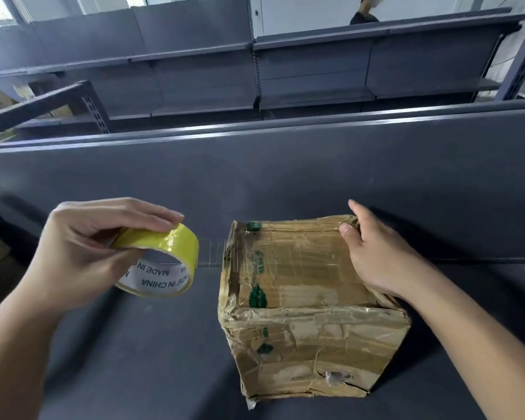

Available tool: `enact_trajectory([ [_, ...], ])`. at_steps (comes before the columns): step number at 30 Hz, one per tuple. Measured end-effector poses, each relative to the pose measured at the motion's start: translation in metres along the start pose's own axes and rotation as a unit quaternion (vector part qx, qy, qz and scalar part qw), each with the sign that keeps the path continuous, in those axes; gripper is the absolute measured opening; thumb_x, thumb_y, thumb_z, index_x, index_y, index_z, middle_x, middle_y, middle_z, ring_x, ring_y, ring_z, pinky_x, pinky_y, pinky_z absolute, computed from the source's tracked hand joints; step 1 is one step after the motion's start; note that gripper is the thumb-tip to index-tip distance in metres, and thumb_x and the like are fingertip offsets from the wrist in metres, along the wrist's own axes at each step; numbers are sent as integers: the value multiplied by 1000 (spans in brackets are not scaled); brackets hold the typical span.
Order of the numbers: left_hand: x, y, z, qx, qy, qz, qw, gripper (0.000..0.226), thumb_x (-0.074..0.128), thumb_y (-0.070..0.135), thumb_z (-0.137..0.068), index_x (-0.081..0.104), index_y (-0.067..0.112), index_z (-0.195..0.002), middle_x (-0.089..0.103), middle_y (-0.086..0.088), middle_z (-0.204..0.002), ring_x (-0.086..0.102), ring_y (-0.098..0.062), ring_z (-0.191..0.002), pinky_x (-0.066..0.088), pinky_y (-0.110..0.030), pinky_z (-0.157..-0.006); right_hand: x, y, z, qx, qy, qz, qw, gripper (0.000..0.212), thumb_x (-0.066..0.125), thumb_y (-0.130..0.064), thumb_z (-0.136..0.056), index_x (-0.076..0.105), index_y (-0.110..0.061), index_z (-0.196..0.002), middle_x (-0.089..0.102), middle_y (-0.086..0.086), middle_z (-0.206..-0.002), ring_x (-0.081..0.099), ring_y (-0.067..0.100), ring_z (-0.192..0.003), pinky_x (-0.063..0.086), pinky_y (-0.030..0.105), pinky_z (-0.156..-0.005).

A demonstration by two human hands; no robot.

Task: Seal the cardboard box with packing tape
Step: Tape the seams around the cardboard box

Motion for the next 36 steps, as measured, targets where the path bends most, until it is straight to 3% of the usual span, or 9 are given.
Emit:
enact_trajectory([
  [4,13,21,9,19,13,29,999,36,69,21,-77,79,35,-108,78,0,-115,74,-31,-107,58,-57,-86,0,0,1,-5,9,25,1000,58,26,-42,-108,6,-29,-161,29,4,-164,32,28,-148,29,40,-116],
  [7,19,36,14,60,40,50,996,30,60,15,-75,80,17,-97,78,-8,-111,75,-29,-103,60,-47,-82,-1,0,1,-4,21,36,999,58,26,-42,-107,8,-30,-161,32,3,-163,34,28,-147,31,42,-116],
  [12,33,34,26,83,96,40,991,36,50,10,-77,73,9,-105,74,-10,-114,74,-22,-105,58,-31,-83,-5,-2,6,1,41,74,996,57,26,-43,-107,9,-31,-160,42,5,-157,42,31,-141,38,44,-111],
  [17,63,7,41,37,126,40,991,50,54,12,-71,67,23,-118,72,9,-116,70,-16,-106,53,-26,-89,-11,-19,17,-60,96,202,973,59,28,-38,-106,8,-24,-160,59,7,-137,50,30,-128,45,43,-99],
  [23,95,0,52,-45,155,133,978,50,73,34,-70,66,26,-119,70,23,-114,66,4,-101,48,-9,-87,-8,-39,17,-108,99,333,931,60,20,-48,-105,8,-27,-160,0,7,-168,1,32,-156,27,52,-118],
  [26,102,-4,56,-83,152,183,968,63,85,56,-65,67,32,-121,70,17,-116,67,1,-100,51,-11,-84,-5,-59,17,-181,75,331,923,55,16,-44,-108,28,-23,-157,20,2,-167,17,26,-155,27,48,-121],
  [32,106,0,56,-90,141,206,964,71,86,66,-64,65,30,-121,68,15,-120,68,-6,-104,52,-14,-85,12,-90,12,-174,25,318,932,62,14,-55,-104,47,-21,-143,61,1,-137,60,24,-121,47,44,-103],
  [34,105,0,56,-95,143,205,964,77,82,75,-64,65,27,-121,68,16,-121,68,-6,-105,52,-13,-87,16,-97,7,-172,46,363,915,66,8,-64,-98,58,-22,-109,69,-1,-105,66,22,-94,51,45,-91],
  [36,105,0,56,-92,143,208,963,78,81,77,-64,65,27,-121,68,17,-119,68,-5,-103,52,-12,-85,19,-101,2,-159,78,363,915,65,4,-73,-93,45,-24,-79,64,-2,-77,61,22,-71,51,43,-83],
])
Point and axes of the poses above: each hand's wrist, its own z-axis away from the middle knuckle, its own x-axis out of the palm, y = z × x, the point moved 8 cm from there along -z, towards the middle knuckle
